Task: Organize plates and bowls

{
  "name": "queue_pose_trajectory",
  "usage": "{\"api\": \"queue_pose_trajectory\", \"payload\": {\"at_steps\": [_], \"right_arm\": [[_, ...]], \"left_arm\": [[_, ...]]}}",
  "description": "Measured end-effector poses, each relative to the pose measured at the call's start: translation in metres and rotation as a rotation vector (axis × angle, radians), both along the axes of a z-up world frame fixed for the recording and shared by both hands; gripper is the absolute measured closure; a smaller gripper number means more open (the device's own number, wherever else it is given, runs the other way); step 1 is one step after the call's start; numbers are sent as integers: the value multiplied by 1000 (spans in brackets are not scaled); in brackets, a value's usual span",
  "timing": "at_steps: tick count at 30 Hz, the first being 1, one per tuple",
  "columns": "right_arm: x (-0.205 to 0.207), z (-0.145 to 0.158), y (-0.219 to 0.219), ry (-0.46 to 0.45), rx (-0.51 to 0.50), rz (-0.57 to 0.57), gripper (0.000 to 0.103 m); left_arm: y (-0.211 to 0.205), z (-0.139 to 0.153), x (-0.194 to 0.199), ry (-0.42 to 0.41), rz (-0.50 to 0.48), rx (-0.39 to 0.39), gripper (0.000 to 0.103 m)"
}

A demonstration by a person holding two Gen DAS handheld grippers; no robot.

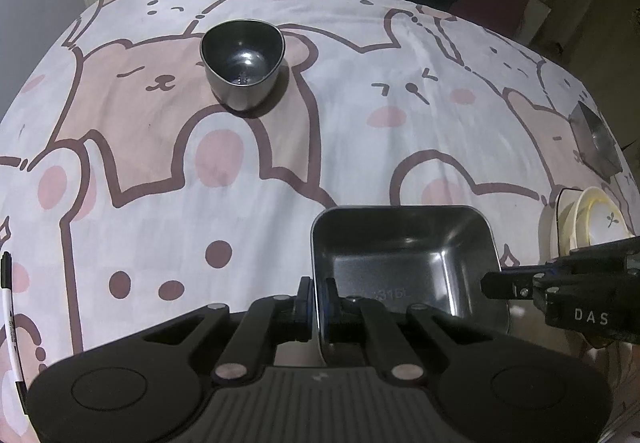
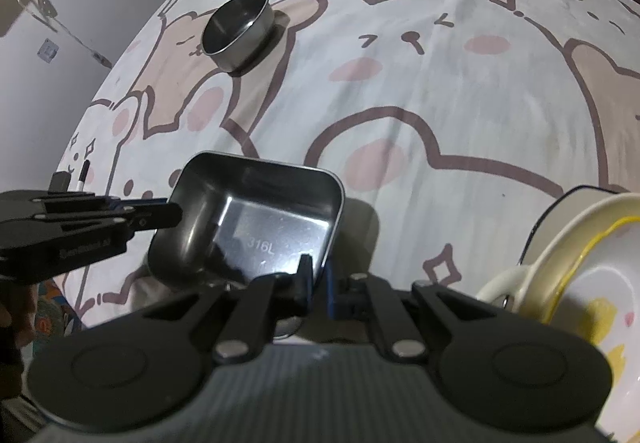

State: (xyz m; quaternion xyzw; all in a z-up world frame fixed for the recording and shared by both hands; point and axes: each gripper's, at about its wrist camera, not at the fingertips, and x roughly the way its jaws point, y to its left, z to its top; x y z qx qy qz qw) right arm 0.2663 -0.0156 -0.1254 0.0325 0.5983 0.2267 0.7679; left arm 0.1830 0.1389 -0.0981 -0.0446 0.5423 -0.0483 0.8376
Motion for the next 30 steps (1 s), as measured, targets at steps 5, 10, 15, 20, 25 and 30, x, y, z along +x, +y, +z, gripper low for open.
{"api": "queue_pose_trajectory", "payload": {"at_steps": [5,10,15,20,25,30], "right_arm": [[-2,4,1,-29,-15,7,84],[-4,17,-5,-77,7,15,49],[-9,36,-19,-181,-6,15,13],[-2,52,-58,-258,8,-45,1],[3,67,-110,-358,-27,-131,0],[12,70,-175,-383,-32,-266,0]], "left_arm": [[0,3,0,-7,8,13,62],[-1,13,-3,-47,23,25,12],[-2,23,2,-96,82,24,0],[-22,29,17,-136,90,23,0],[-65,33,33,-173,29,15,0],[-118,36,52,-194,-54,8,0]]}}
